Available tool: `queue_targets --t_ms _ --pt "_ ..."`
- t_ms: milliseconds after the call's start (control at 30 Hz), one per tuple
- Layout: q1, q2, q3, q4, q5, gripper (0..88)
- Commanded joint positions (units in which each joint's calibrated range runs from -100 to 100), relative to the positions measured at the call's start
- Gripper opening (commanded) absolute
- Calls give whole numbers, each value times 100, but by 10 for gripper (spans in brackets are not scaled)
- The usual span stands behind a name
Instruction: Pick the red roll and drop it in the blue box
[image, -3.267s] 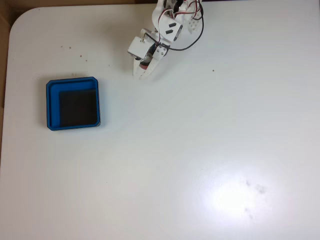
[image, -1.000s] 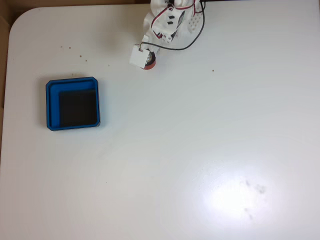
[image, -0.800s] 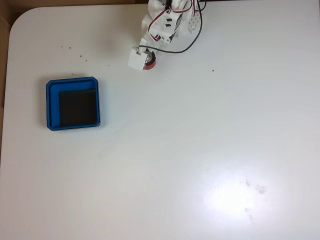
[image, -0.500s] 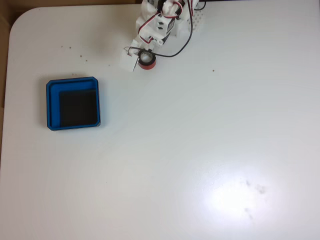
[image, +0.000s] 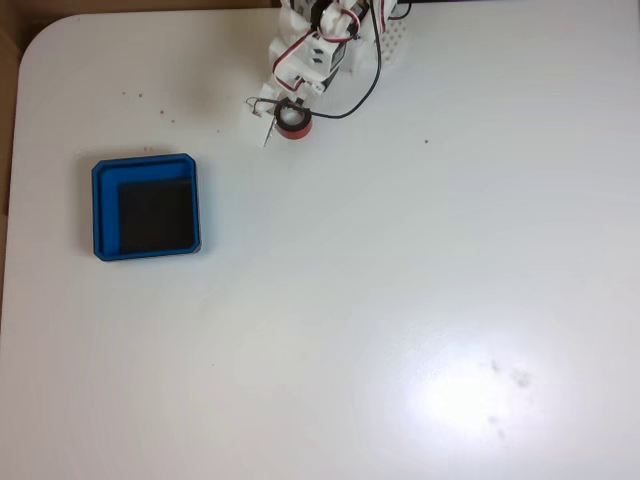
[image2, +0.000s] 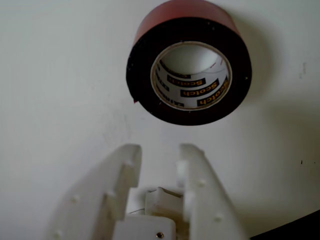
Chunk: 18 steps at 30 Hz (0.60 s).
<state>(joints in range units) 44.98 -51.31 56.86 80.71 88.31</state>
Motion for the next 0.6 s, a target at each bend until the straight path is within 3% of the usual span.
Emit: queue_targets --t_ms 0,233,567 --pt "1 14 -421 -34 -32 11" --pt "-8 14 -403 -34 -32 21" --pt "1 31 -358 -26 -32 193"
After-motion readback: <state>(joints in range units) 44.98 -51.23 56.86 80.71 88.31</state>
